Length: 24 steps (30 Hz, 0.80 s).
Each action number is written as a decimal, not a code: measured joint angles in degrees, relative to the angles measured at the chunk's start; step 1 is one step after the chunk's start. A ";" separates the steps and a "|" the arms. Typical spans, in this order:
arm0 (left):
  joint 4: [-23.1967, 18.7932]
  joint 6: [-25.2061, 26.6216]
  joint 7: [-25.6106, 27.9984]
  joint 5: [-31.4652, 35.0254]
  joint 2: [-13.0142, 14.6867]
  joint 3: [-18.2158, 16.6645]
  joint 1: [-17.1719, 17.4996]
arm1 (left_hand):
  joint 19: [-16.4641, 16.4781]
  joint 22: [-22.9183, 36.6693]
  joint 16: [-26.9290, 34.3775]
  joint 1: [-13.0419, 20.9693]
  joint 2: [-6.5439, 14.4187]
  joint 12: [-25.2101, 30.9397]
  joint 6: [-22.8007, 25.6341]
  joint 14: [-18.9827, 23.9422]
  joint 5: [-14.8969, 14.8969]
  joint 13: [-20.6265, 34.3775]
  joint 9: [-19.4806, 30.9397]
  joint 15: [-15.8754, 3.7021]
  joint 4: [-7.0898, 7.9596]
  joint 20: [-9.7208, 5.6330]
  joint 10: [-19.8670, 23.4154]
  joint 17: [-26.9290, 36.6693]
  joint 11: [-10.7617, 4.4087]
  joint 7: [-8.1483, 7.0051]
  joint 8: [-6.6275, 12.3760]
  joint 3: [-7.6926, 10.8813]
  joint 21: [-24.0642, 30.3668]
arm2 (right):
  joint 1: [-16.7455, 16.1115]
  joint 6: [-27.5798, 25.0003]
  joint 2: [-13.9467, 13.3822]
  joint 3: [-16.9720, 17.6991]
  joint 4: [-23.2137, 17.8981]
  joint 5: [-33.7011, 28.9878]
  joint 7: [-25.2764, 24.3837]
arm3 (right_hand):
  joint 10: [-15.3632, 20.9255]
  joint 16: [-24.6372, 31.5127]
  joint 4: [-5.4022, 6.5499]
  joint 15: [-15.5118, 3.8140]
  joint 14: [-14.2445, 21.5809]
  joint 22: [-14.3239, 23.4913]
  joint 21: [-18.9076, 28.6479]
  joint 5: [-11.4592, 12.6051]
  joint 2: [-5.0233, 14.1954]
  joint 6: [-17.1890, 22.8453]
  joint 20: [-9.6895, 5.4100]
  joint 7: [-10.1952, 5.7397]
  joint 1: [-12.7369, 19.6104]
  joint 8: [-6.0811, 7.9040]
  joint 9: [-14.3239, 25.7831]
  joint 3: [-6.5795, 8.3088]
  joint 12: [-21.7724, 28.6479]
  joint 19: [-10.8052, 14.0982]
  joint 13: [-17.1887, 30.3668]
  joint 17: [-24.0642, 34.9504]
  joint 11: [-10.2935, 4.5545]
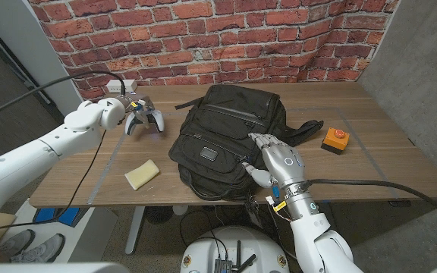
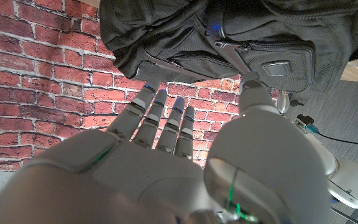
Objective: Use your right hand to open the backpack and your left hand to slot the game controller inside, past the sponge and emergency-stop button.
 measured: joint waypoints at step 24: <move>6.50 -5.78 3.28 -0.44 -1.80 2.01 -2.95 | 0.00 0.00 -0.10 0.00 0.00 -0.10 0.01 0.00 -0.07 -0.02 -0.13 0.00 0.00 0.00 -0.04 0.26 -0.04 0.00 -0.20 0.00 0.00 | -1.38 -2.42 6.05 -5.21 1.87 -8.81 2.47 | 0.23 0.00 -0.17 0.00 0.01 0.00 0.00 0.00 0.00 1.25 0.00 0.31 0.00 0.29 0.00 -0.68 0.00 0.00 0.00 0.15 -0.22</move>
